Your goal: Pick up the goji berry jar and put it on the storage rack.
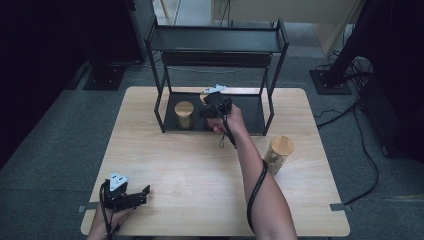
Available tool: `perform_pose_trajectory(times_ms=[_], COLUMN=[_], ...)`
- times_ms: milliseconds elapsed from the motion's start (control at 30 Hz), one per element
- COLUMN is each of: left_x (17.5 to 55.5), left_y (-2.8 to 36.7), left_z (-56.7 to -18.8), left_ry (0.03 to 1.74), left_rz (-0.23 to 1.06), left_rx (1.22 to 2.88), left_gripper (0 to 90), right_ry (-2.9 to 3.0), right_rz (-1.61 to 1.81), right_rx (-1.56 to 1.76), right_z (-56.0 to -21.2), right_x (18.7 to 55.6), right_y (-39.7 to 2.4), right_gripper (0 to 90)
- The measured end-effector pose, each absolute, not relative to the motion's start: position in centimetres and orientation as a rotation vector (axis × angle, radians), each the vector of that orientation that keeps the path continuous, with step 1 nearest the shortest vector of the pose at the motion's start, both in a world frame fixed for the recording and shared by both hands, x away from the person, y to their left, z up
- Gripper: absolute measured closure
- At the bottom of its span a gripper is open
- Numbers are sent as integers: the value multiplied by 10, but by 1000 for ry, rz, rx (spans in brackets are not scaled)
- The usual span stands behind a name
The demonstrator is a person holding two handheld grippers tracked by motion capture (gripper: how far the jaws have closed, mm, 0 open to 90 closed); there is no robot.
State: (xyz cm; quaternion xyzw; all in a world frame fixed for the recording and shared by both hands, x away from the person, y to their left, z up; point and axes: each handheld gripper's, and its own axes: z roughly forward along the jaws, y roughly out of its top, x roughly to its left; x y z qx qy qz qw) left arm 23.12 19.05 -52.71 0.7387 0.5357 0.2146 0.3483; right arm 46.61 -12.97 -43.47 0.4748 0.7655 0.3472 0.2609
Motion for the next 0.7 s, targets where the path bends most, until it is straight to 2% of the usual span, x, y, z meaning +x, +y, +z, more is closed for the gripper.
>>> perform_pose_trajectory(times_ms=[233, 700], left_x=[231, 230], left_y=[191, 191], left_z=[-527, -527], left_ry=[1386, 1388], left_rz=[556, 559], left_rx=[1919, 1922], left_gripper=[46, 46], right_ry=[2050, 2083], right_rz=[976, 982], right_rx=[1320, 1316], right_z=[-438, -445], right_x=[466, 454], right_y=[-134, -139], right_gripper=[229, 0])
